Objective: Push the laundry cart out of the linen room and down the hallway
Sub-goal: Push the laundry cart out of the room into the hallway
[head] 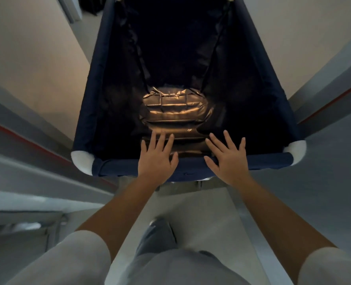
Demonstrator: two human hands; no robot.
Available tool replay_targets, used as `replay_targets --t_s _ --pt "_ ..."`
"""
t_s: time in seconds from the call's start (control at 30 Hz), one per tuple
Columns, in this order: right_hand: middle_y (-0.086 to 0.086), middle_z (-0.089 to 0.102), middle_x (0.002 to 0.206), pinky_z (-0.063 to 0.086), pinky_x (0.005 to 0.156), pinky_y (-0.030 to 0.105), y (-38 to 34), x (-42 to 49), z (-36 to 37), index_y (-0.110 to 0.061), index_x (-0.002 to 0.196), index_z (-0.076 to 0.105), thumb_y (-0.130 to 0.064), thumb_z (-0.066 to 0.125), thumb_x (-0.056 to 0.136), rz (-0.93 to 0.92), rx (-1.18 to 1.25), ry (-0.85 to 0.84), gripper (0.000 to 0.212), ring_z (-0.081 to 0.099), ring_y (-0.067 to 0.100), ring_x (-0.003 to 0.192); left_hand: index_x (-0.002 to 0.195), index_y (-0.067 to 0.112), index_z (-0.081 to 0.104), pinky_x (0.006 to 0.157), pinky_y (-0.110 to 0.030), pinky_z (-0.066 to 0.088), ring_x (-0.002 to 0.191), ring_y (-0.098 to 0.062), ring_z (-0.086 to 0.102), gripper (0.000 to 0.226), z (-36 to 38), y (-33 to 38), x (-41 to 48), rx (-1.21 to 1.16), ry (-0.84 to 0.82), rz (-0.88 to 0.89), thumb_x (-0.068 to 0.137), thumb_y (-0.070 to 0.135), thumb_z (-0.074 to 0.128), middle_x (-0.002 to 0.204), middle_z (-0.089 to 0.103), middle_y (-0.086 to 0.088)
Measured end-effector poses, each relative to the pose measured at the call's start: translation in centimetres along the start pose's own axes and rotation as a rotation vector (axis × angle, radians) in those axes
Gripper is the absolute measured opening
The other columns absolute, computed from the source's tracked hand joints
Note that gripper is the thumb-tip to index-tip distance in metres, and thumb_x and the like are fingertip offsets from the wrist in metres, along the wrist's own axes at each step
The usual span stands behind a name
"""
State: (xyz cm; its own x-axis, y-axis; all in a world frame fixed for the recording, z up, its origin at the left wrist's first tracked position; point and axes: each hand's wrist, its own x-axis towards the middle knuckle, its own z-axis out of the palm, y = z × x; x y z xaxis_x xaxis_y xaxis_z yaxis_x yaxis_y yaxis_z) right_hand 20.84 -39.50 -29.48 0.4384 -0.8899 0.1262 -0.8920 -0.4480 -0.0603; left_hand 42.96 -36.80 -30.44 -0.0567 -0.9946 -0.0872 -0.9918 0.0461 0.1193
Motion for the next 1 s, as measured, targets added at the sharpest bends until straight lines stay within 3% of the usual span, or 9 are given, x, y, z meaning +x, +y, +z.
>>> replay_targets --t_s 0.27,0.47,0.6,0.87,1.0 --pt "0.005 0.055 0.133 0.022 0.096 0.073 4.2 11.2 1.7 -0.015 0.125 0.057 -0.045 0.038 0.089 0.064 0.020 0.058 0.051 0.040 0.041 0.129 0.145 0.020 0.019 0.109 -0.054 0.015 0.141 -0.032 0.010 0.059 -1.4 -1.4 11.6 -0.050 0.018 0.015 0.092 0.045 0.020 0.154 0.018 -0.009" --pt "0.004 0.056 0.132 0.022 0.097 0.073 8.3 20.4 3.0 -0.017 0.125 0.057 -0.045 0.036 0.090 0.037 0.016 0.071 0.050 0.040 0.040 0.129 0.143 0.018 0.026 0.108 -0.056 0.019 0.140 -0.034 0.014 0.058 -2.5 -2.4 21.0 -0.066 0.047 0.003 0.091 0.045 0.021 0.152 0.024 -0.011" --pt "0.003 0.053 0.135 0.019 0.100 0.071 11.2 26.7 3.5 -0.020 0.129 0.053 -0.047 0.034 0.091 0.020 0.033 0.014 0.051 0.037 0.039 0.132 0.145 0.021 0.019 0.110 -0.055 0.015 0.141 -0.032 0.008 0.061 -3.2 -3.0 27.5 -0.046 0.017 -0.018 0.090 0.047 0.015 0.154 0.017 -0.010" --pt "0.003 0.045 0.143 0.010 0.103 0.070 15.2 38.2 4.0 -0.021 0.136 0.044 -0.049 0.027 0.091 0.024 0.039 -0.070 0.056 0.026 0.038 0.137 0.146 0.020 0.014 0.112 -0.055 0.010 0.142 -0.031 0.003 0.056 -4.7 -3.8 39.4 -0.058 -0.014 -0.034 0.095 0.043 0.024 0.155 0.011 -0.010" --pt "0.006 0.051 0.138 0.018 0.099 0.073 13.6 44.2 4.7 -0.017 0.131 0.051 -0.044 0.033 0.091 0.018 0.084 -0.030 0.051 0.034 0.041 0.133 0.146 0.021 0.015 0.111 -0.054 0.008 0.142 -0.031 0.003 0.056 -5.2 -4.2 45.2 -0.054 -0.021 -0.044 0.095 0.044 0.023 0.155 0.011 -0.010"
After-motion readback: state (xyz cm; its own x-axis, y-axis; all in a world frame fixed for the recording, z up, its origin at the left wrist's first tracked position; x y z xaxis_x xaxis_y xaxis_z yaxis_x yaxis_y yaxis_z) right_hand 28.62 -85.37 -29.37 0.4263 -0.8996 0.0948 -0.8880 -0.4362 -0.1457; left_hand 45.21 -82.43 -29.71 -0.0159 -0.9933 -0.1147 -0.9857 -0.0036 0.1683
